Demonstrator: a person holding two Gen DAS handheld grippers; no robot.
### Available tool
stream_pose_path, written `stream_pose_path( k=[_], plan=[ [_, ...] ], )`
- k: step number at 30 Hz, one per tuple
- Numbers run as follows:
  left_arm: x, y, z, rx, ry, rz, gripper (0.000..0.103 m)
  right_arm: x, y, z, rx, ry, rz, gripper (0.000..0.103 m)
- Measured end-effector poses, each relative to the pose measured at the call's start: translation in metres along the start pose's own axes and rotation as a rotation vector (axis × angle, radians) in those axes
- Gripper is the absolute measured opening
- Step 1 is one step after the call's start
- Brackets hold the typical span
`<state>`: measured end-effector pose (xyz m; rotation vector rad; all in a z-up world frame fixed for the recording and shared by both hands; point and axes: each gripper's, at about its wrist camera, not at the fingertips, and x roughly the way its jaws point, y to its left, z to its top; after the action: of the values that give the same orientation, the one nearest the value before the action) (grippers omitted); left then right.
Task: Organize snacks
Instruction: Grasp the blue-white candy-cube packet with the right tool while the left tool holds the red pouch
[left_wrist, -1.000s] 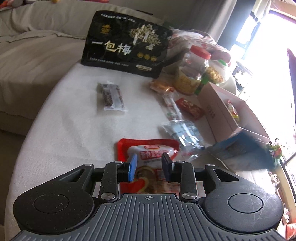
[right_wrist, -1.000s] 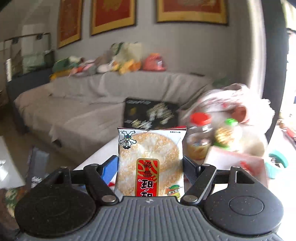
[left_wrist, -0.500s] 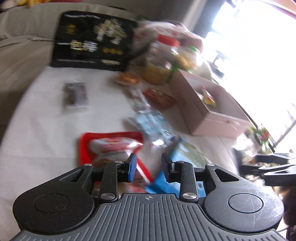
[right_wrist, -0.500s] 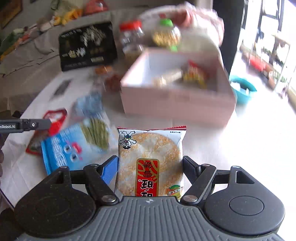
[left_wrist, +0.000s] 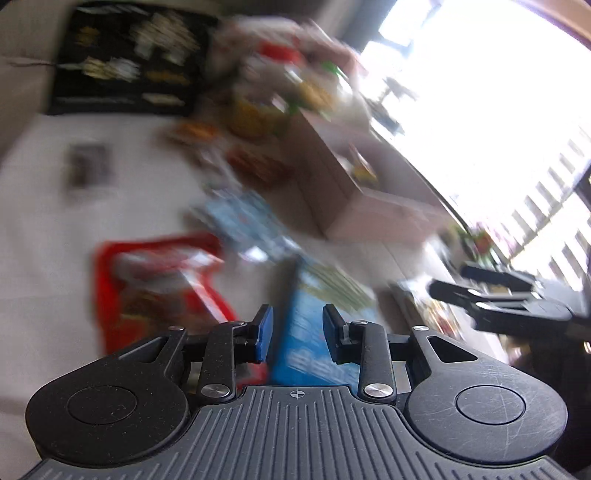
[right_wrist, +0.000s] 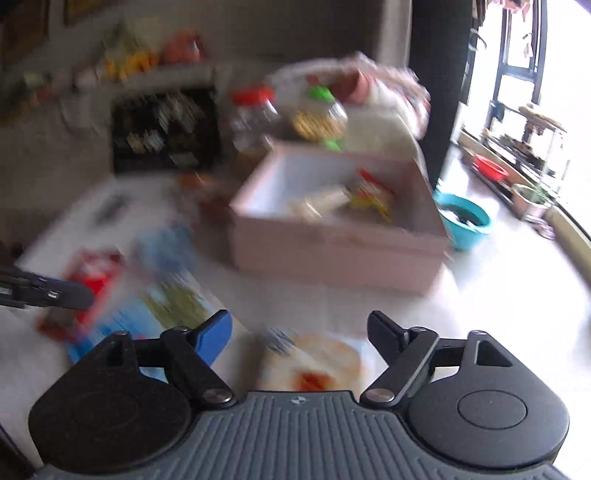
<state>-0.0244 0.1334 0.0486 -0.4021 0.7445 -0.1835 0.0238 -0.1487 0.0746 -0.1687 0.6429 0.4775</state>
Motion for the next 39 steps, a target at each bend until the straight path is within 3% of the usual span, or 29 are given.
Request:
stream_pose_path(
  k=[5, 7, 10, 13, 17, 22, 25, 29, 33, 36, 39],
  plan=[
    [-0.028, 0.046, 0.003, -0.150, -0.096, 0.181, 0.034, 0.020, 0.055, 0.014, -0.095, 0.017, 0.192, 0.089],
    [-0.034, 0.064, -0.002, -0.218, -0.099, 0.200, 0.034, 0.036, 0.081, 0.015, -0.131, 0.041, 0.233, 0.079],
    [-0.035, 0.082, -0.012, -0.296, -0.090, 0.169, 0.034, 0.062, 0.108, 0.020, -0.172, 0.096, 0.279, 0.054],
    [-0.030, 0.094, -0.018, -0.344, -0.086, 0.135, 0.034, 0.081, 0.124, 0.019, -0.186, 0.140, 0.309, 0.053],
    [-0.023, 0.107, -0.020, -0.380, -0.119, 0.104, 0.032, 0.091, 0.137, 0.012, -0.236, 0.154, 0.269, 0.051],
    [-0.012, 0.123, -0.019, -0.459, -0.134, -0.027, 0.033, 0.090, 0.132, 0.010, -0.220, 0.163, 0.278, 0.051],
    [-0.005, 0.117, -0.016, -0.451, -0.115, -0.087, 0.038, 0.089, 0.127, 0.007, -0.218, 0.157, 0.281, 0.051],
    [-0.013, 0.095, -0.012, -0.368, -0.124, -0.062, 0.041, 0.082, 0.120, 0.003, -0.209, 0.150, 0.295, 0.051],
    [-0.025, 0.067, -0.004, -0.248, -0.148, -0.125, 0.041, 0.074, 0.112, 0.002, -0.194, 0.142, 0.305, 0.051],
    [-0.013, 0.050, -0.002, -0.160, -0.179, -0.104, 0.041, 0.074, 0.107, -0.001, -0.198, 0.147, 0.297, 0.051],
    [0.009, 0.049, 0.002, -0.163, -0.171, -0.117, 0.044, 0.076, 0.106, -0.006, -0.196, 0.151, 0.295, 0.051]
  ],
)
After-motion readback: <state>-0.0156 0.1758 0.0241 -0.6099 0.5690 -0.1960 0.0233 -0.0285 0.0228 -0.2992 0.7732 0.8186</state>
